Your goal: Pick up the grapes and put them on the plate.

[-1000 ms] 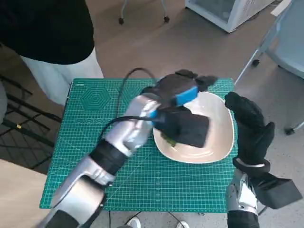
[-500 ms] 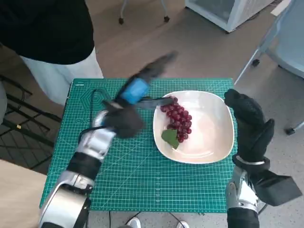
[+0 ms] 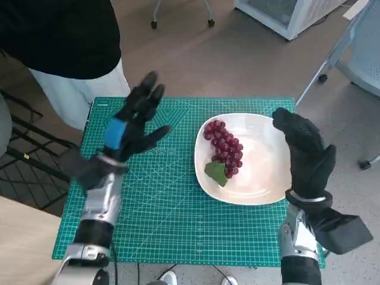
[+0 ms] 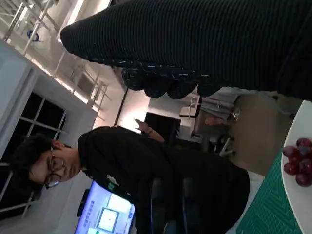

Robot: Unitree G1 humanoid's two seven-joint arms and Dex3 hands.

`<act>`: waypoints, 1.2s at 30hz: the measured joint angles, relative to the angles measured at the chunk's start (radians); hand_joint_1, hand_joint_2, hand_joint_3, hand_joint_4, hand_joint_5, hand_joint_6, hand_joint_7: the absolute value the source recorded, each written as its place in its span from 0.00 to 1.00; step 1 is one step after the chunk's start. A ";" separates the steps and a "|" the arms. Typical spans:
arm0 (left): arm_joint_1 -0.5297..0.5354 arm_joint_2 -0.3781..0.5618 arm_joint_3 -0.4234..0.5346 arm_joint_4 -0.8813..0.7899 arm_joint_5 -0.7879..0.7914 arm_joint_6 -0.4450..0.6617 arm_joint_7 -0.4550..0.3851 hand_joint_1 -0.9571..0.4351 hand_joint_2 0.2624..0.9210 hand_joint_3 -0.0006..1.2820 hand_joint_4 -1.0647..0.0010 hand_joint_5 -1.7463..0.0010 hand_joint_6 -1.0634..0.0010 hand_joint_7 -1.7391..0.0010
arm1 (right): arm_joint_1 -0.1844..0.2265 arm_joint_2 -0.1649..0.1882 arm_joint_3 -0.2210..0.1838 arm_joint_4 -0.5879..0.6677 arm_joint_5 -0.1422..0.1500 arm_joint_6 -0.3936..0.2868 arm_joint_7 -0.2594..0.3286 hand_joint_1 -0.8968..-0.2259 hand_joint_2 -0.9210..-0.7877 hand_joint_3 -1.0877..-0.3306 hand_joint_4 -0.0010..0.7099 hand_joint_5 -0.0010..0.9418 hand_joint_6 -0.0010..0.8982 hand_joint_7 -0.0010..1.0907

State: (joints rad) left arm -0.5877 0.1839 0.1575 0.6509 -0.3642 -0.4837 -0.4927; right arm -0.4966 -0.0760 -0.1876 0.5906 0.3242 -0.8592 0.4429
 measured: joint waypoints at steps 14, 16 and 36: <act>0.081 -0.041 0.049 -0.055 -0.040 -0.036 -0.053 0.34 1.00 0.22 0.79 0.99 0.78 0.99 | -0.015 0.002 0.014 0.006 0.025 0.010 0.038 0.33 0.00 0.47 0.65 0.00 0.16 0.22; 0.087 -0.042 0.051 -0.055 -0.037 -0.049 -0.056 0.34 1.00 0.22 0.79 0.99 0.78 0.99 | -0.015 0.002 0.015 0.006 0.025 0.012 0.042 0.33 0.00 0.47 0.65 0.00 0.16 0.22; 0.148 -0.068 0.065 -0.090 -0.041 -0.062 -0.067 0.35 1.00 0.21 0.74 0.99 0.73 0.98 | -0.015 -0.002 0.017 -0.003 0.024 0.026 0.055 0.34 0.00 0.46 0.65 0.00 0.15 0.23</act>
State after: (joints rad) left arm -0.4398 0.1159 0.2224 0.5610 -0.4053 -0.5456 -0.5593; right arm -0.5113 -0.0778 -0.1705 0.5876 0.3482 -0.8328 0.4979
